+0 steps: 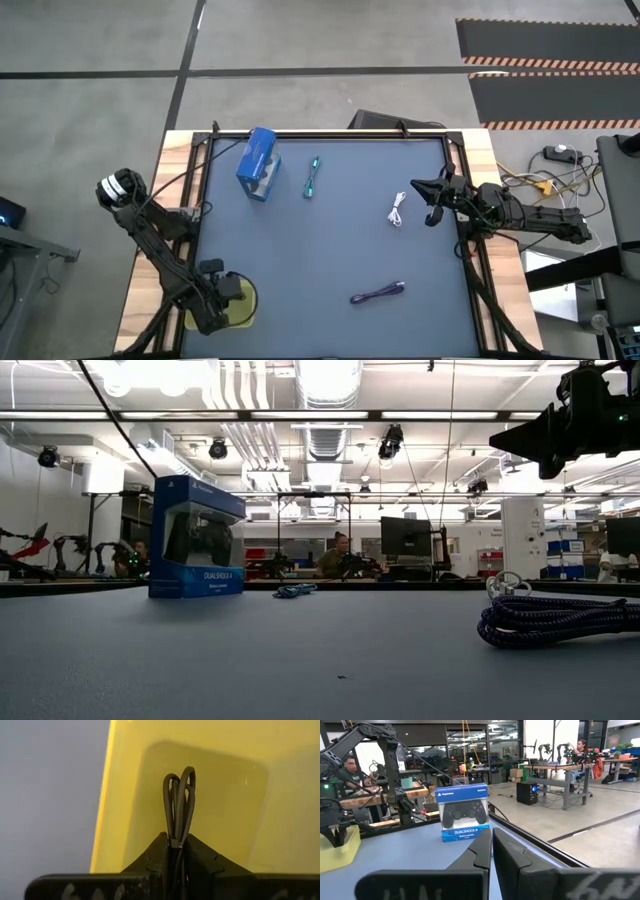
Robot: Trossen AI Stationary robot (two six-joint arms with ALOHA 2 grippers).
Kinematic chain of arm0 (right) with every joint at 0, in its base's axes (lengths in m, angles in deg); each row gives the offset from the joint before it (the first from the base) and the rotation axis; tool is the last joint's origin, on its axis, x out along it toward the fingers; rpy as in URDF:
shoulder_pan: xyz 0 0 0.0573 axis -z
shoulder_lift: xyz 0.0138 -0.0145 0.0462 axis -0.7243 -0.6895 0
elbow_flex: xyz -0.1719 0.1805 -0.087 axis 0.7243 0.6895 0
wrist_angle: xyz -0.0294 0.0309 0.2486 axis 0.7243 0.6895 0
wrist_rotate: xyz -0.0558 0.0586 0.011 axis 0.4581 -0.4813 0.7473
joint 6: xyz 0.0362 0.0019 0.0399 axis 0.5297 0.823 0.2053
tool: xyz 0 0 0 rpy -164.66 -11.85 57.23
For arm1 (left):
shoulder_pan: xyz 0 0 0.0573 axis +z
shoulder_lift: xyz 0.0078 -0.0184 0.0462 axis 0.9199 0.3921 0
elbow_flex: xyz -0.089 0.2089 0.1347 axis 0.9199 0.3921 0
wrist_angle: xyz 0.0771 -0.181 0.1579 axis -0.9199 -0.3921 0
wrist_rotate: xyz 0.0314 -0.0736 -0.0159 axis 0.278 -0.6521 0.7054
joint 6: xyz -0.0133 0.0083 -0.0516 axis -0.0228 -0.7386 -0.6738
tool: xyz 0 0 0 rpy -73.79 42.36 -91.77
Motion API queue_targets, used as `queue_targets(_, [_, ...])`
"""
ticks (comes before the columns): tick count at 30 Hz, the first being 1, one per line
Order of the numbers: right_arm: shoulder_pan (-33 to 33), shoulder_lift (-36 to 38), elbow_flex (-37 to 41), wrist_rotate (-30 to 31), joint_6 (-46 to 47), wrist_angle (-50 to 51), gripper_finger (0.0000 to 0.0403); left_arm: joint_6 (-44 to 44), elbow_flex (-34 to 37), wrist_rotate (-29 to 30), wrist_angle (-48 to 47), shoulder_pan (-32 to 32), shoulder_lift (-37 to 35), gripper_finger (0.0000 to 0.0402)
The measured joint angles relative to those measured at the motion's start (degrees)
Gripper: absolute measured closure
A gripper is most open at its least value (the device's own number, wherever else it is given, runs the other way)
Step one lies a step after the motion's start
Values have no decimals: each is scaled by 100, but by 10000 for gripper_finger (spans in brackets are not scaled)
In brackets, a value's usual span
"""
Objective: Pick and place USB-C Cables
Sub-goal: Put the black charger cable into the yellow bin, then put the white charger cable into the yellow bin
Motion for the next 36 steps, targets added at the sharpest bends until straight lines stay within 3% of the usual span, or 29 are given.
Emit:
queue_targets(13, [0, 0, 0, -2, 162, 0, 394, 0, 0, 128, -1, -1, 0, 369])
queue_targets(25, [0, 0, 0, -2, 215, 0, 394, -31, -14, 86, -279, -1, 0, 289])
queue_targets(36, [-1, 0, 0, -2, 353, 0, 394, -52, -865, -153, -255, 243, -308, 286])
